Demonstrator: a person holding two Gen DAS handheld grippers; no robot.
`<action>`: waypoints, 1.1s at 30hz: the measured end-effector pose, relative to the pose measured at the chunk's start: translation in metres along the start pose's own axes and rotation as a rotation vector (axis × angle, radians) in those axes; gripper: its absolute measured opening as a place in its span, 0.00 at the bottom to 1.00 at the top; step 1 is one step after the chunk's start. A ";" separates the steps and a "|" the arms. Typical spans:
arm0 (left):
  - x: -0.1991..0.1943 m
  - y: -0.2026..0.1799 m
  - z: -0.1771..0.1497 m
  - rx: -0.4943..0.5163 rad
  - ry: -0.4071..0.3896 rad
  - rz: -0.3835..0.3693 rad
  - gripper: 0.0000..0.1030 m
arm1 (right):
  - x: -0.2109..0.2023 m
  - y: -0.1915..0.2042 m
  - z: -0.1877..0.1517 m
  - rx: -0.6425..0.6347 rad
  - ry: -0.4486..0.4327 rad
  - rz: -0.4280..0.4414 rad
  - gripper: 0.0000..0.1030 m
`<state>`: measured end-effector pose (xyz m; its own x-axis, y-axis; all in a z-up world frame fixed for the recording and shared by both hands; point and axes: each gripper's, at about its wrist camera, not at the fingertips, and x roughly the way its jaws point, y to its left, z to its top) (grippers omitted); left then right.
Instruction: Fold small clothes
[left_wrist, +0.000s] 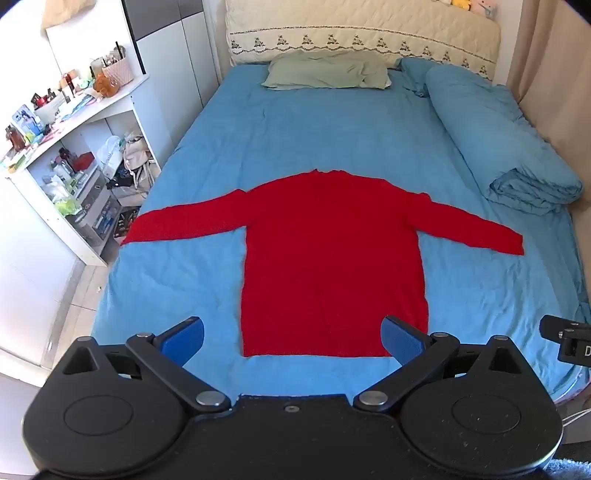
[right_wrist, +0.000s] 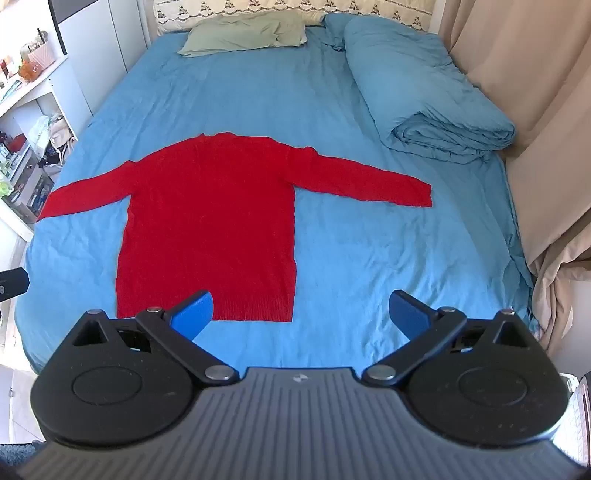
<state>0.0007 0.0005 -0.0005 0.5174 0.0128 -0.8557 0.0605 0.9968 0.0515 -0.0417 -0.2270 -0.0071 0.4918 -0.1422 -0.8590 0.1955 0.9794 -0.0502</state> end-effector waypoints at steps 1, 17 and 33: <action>0.001 0.001 0.001 0.003 0.000 0.004 1.00 | 0.000 0.000 0.000 0.001 0.000 0.002 1.00; -0.002 -0.005 0.002 0.000 -0.024 0.038 1.00 | 0.004 -0.003 0.000 0.009 0.004 0.011 1.00; -0.004 -0.006 -0.001 -0.004 -0.035 0.030 1.00 | 0.003 -0.003 0.000 0.005 0.001 0.008 1.00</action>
<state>-0.0027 -0.0052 0.0019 0.5481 0.0398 -0.8354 0.0408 0.9964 0.0742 -0.0410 -0.2300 -0.0099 0.4922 -0.1345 -0.8600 0.1962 0.9797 -0.0409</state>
